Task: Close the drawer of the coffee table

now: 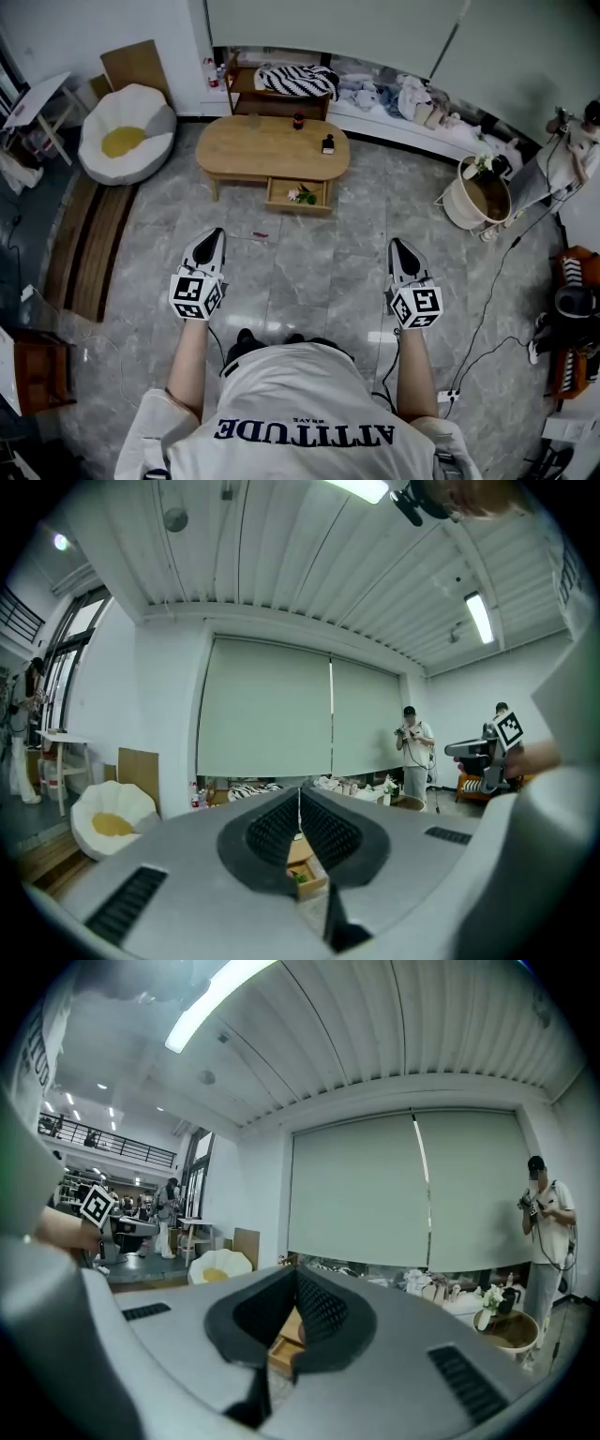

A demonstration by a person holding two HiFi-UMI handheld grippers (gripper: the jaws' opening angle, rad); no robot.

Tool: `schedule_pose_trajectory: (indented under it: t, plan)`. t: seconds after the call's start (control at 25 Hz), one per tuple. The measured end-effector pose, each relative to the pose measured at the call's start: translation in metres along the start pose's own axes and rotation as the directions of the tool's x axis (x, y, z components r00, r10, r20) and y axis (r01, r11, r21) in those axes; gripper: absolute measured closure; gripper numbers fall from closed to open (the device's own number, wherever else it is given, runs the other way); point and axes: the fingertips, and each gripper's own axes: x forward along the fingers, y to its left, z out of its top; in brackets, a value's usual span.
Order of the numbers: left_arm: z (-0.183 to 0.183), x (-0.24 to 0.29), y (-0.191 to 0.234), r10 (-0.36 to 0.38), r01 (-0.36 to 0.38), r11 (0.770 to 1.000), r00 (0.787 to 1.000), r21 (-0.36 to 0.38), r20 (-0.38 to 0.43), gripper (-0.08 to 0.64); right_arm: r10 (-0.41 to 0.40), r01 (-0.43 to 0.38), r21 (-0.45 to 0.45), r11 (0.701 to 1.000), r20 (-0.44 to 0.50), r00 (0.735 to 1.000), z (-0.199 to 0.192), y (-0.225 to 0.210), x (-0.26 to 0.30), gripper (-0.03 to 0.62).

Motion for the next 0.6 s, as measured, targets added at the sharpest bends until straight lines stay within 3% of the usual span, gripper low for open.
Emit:
schedule_pose_trajectory:
  t: [0.24,0.6]
  plan:
    - [-0.003,0.008,-0.017,0.035,-0.035,0.998,0.999,0.061,-0.014,0.538,0.024,-0.024,-0.006,1.000,-0.004,1.000,-0.006,-0.022,0.001,0.575]
    - [-0.011,0.021,-0.022,0.057,-0.056,0.997,0.998,0.045,-0.026,0.538,0.041,-0.041,-0.001,0.999,-0.033,0.999,-0.019,-0.038,0.013,0.575]
